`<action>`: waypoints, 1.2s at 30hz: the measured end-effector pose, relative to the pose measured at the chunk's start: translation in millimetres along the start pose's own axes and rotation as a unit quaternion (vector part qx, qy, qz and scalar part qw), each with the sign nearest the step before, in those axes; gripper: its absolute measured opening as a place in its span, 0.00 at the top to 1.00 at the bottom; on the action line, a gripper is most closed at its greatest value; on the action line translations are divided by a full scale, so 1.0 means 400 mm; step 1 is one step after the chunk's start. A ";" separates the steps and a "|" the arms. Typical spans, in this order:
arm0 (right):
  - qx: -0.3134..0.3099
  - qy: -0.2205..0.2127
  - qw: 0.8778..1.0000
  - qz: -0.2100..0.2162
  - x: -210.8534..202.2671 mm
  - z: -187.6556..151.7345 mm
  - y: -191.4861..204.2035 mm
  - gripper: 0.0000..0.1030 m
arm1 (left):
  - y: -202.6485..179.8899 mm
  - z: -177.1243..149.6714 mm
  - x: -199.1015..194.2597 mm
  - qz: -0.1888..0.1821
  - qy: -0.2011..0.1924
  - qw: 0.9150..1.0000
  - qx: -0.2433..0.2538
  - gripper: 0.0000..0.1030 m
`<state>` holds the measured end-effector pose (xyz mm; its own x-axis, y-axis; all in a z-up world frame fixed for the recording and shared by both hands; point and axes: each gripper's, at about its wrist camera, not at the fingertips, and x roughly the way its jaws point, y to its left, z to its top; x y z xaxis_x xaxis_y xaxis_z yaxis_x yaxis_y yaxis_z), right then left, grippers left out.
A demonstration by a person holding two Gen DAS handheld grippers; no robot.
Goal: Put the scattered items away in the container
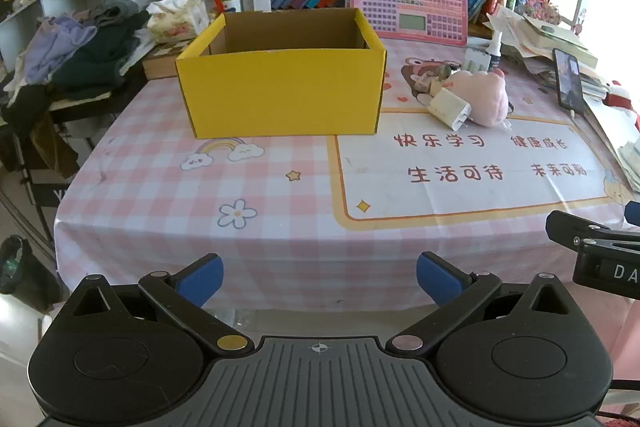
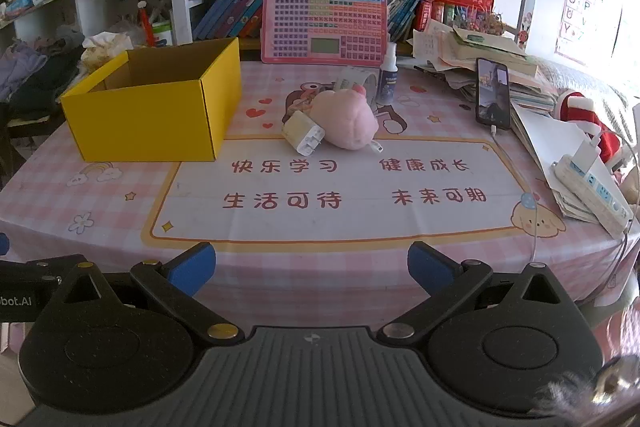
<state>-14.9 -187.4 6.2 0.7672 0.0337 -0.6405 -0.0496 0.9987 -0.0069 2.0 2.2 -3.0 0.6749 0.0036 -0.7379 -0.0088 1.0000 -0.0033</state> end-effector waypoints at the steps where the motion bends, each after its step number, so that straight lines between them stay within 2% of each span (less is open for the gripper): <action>1: 0.000 0.000 1.000 0.000 -0.001 0.001 -0.001 0.00 | 0.000 0.000 -0.001 0.000 0.000 1.000 0.000 0.00; 11: 0.007 0.004 1.000 0.014 0.009 -0.006 0.008 0.00 | 0.004 -0.001 -0.003 0.003 -0.001 1.000 0.001 0.00; 36: 0.000 0.002 1.000 0.003 -0.001 -0.009 0.014 0.00 | 0.007 -0.005 -0.007 0.005 -0.003 1.000 0.004 0.00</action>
<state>-17.7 -182.1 3.8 0.7646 0.0397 -0.6433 -0.0539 0.9985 -0.0025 -1.5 4.8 -2.1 0.6795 0.0134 -0.7336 -0.0099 0.9999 0.0091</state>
